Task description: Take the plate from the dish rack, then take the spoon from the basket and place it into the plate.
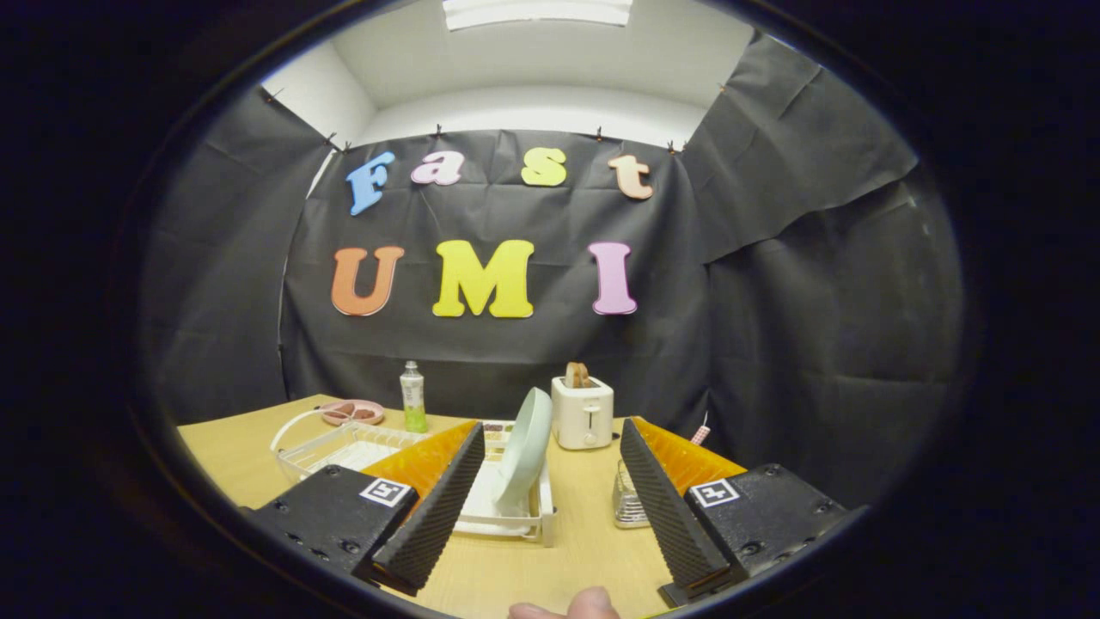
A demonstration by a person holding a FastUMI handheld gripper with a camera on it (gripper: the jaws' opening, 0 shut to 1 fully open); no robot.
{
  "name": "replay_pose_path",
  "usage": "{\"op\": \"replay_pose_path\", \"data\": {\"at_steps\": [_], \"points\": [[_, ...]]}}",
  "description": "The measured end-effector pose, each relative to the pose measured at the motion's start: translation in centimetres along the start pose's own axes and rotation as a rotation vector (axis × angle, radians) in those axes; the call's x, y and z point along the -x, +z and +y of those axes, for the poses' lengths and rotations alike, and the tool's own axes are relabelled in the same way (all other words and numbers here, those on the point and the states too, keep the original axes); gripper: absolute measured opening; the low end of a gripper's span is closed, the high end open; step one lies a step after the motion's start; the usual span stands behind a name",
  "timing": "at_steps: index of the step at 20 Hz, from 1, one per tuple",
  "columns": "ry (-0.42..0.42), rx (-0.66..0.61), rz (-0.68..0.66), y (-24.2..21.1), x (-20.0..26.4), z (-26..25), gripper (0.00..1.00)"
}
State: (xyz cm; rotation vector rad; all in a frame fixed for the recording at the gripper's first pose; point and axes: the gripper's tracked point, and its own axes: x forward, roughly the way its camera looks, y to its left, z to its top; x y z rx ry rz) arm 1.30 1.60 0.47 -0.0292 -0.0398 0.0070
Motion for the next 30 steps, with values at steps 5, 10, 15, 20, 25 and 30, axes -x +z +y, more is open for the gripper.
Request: {"op": "replay_pose_path", "data": {"at_steps": [5,10,15,20,25,30], "points": [[0.004,0.004,0.017,-0.8,-0.5,0.3,1.00],[0.050,0.017,0.070,-1.4,-1.1,1.5,1.00],[0.095,0.044,0.123,-0.2,-2.0,2.2,1.00],[0.112,0.074,0.176,3.1,-5.4,1.9,1.00],[0.103,0.088,0.289,4.5,-10.3,1.2,1.00],[0.105,0.093,0.460,3.1,-15.2,0.9,1.00]]}}
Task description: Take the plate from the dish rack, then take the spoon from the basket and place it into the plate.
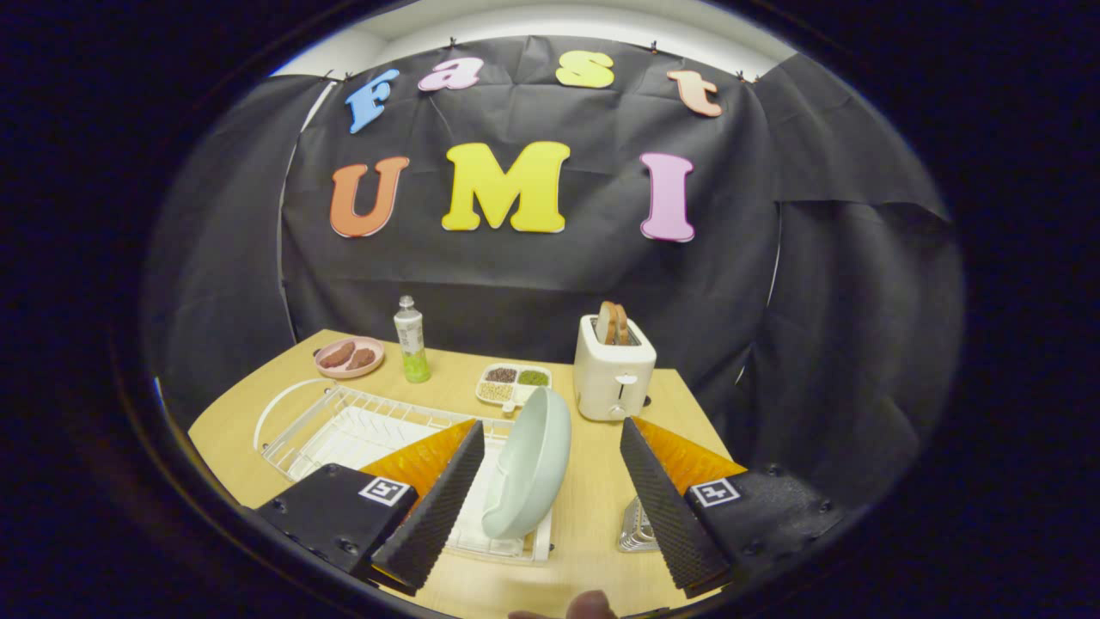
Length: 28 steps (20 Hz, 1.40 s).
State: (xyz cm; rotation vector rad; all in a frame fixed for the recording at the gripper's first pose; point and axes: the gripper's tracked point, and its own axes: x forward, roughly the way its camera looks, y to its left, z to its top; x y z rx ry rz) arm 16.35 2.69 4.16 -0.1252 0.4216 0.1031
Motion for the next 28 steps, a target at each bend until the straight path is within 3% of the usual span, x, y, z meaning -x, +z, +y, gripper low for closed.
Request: {"op": "replay_pose_path", "data": {"at_steps": [5,12,17,22,28], "points": [[0.010,0.005,0.178,0.6,-3.4,-0.4,1.00],[0.060,-0.093,0.399,-1.8,-7.4,-0.2,1.00],[0.069,-0.187,0.490,-3.4,-9.1,0.3,0.78],[0.045,-0.238,0.541,-4.0,-9.3,1.6,0.45],[-0.073,-0.162,0.567,-3.6,-8.9,2.5,0.40]]}}
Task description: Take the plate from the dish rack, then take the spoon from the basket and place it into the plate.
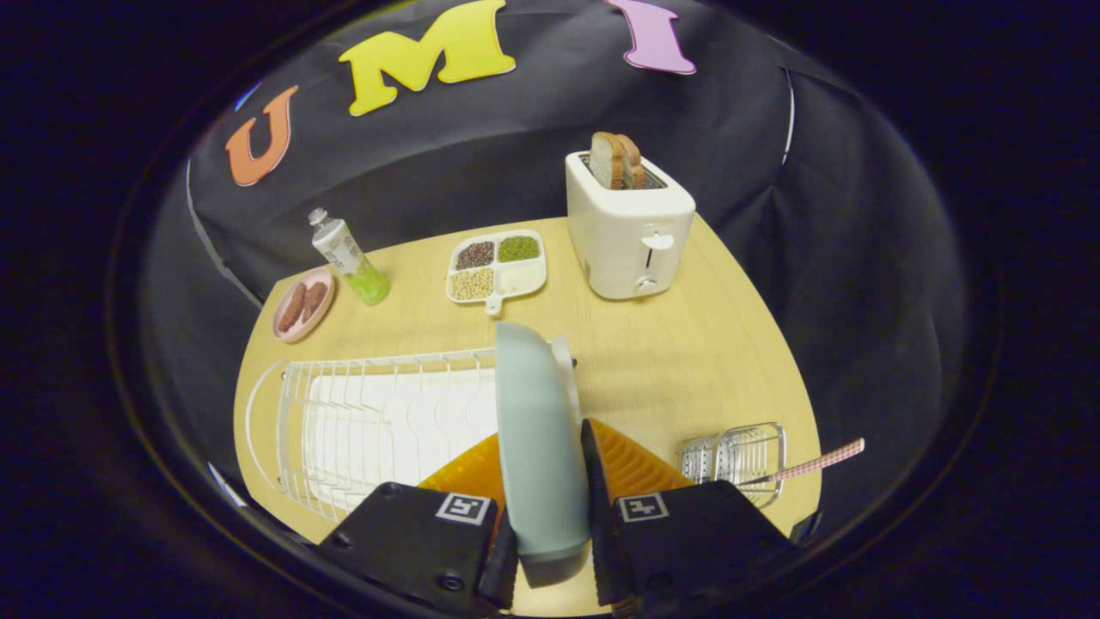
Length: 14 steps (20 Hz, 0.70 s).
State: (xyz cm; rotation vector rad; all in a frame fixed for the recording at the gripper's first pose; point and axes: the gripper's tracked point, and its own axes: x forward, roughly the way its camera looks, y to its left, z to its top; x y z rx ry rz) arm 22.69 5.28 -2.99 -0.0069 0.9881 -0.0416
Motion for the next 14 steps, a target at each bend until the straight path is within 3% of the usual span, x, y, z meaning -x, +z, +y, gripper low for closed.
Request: {"op": "replay_pose_path", "data": {"at_steps": [5,9,11,14], "points": [[-0.176,0.066,-0.059,1.9,1.3,-1.1,0.34],[-0.221,0.072,-0.092,2.5,2.6,-1.3,0.33],[-0.206,0.052,-0.138,3.3,3.9,-1.3,0.33],[-0.104,0.024,-0.164,2.9,6.2,-0.1,0.32]]}}
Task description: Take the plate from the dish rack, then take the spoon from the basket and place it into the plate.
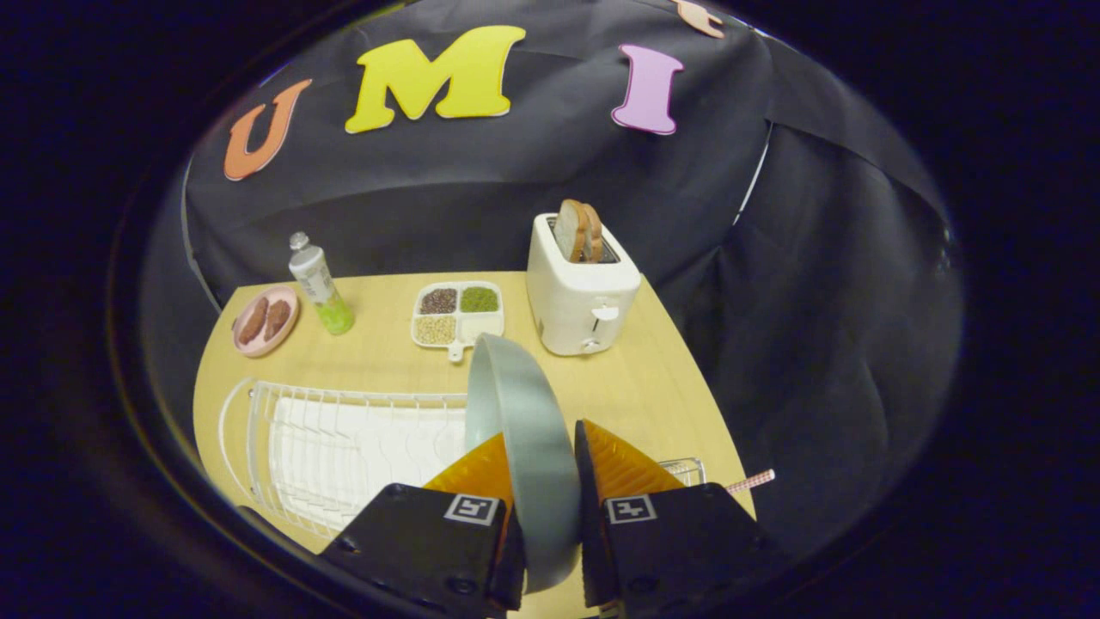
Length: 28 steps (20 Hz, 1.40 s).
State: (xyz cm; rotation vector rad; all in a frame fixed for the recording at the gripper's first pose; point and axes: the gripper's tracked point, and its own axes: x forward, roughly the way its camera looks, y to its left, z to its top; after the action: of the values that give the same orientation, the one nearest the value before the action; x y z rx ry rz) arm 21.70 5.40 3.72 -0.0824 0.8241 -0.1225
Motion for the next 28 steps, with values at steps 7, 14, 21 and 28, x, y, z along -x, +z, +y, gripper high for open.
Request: {"op": "replay_pose_path", "data": {"at_steps": [7,14,21,28], "points": [[0.246,-0.064,-0.041,-7.7,5.0,0.1,0.32],[0.387,-0.163,0.036,-19.1,5.2,0.5,0.32],[0.481,-0.306,0.143,-25.4,2.5,1.2,0.31],[0.544,-0.387,0.209,-27.9,1.3,1.9,0.32]]}}
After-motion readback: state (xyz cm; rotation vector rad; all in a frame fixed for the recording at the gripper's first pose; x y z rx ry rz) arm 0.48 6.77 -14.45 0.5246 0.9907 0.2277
